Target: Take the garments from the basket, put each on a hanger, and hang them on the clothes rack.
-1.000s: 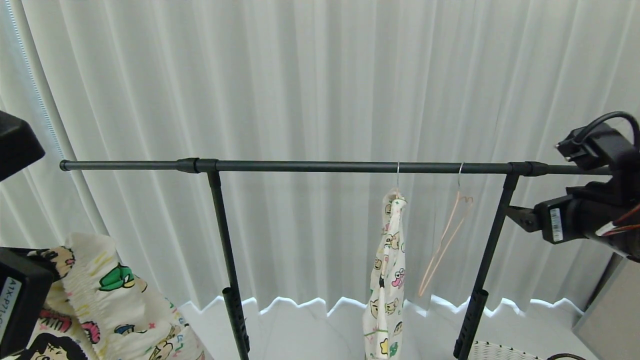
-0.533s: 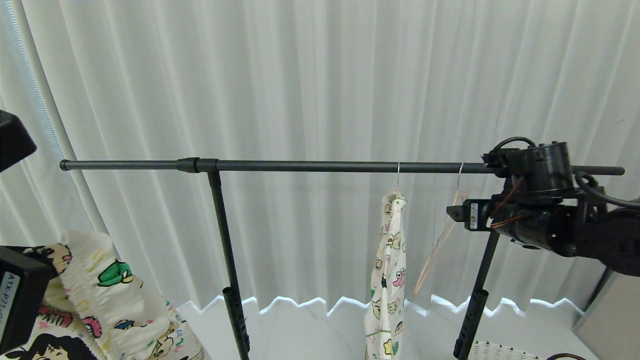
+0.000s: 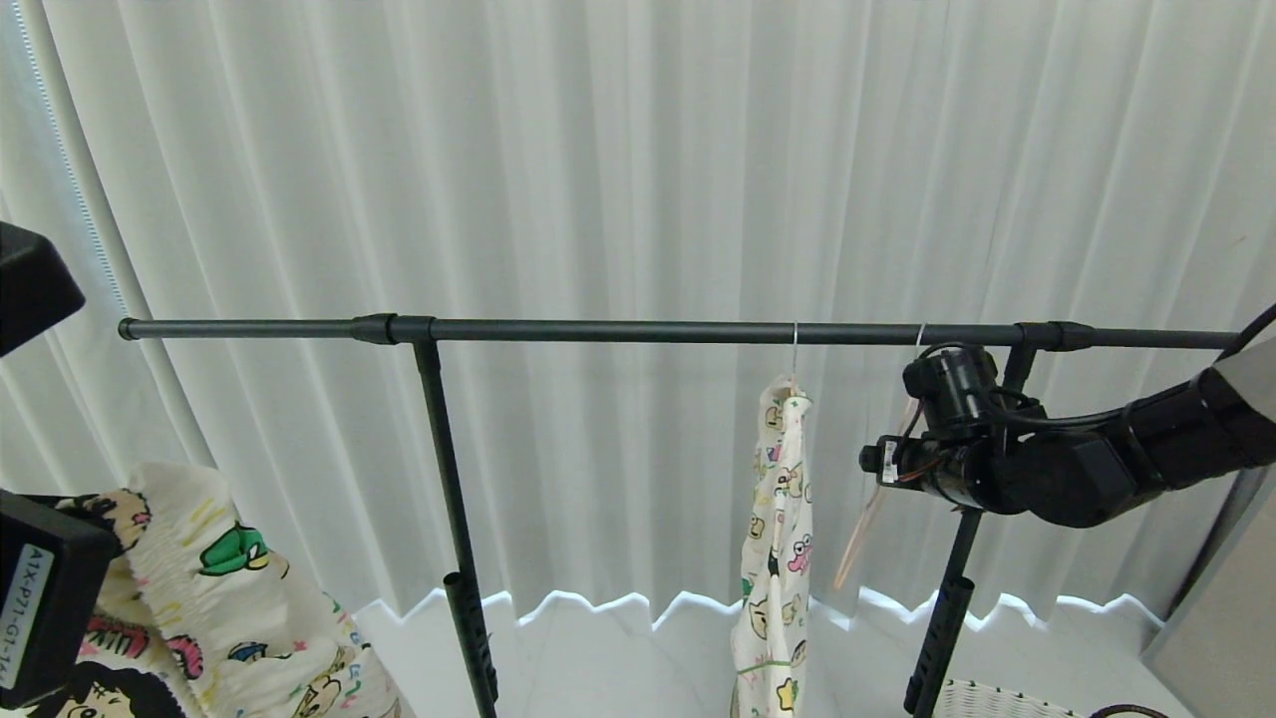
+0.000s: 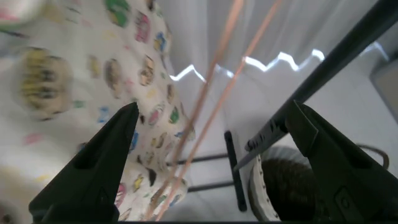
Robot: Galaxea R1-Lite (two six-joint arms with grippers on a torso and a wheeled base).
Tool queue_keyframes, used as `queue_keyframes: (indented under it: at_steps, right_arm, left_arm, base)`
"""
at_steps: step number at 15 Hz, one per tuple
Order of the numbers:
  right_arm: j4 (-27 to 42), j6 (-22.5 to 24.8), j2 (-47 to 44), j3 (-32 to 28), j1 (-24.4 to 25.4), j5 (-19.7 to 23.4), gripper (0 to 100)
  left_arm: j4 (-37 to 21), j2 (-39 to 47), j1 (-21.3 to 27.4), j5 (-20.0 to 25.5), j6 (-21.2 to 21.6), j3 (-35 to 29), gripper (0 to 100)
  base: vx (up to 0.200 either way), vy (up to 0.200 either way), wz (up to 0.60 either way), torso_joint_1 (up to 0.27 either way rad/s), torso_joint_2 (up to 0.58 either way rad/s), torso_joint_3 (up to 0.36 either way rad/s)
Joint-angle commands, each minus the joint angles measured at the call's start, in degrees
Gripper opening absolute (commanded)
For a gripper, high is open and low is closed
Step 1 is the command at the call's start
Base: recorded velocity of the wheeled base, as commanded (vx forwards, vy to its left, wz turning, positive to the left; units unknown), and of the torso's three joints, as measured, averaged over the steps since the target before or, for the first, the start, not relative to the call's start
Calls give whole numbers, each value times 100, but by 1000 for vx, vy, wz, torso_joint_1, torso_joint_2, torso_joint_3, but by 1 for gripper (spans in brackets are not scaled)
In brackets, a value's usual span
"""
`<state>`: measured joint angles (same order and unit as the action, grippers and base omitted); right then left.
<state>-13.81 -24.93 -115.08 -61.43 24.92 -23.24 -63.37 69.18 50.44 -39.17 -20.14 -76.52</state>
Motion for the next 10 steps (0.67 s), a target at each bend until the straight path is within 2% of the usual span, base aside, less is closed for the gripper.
queue_keyframes:
  at_steps: [1,4,10]
  right_arm:
    - [1,-12,-146,26,-84,-6,100]
    - [28,-100,-129,34,-110,-23,100]
    - [36,-100,-76,43,-119,-23,100]
  left_arm:
    - [9,78,0,-3,-8,6,0]
    - [334,210,0,-3,-87,120,0]
    - [360,236,0,-3,-87,155,0]
  base:
    - [0,0,0,0,0,0]
    - [0,0,0,0,0,0]
    - [0,0,0,0,0,0]
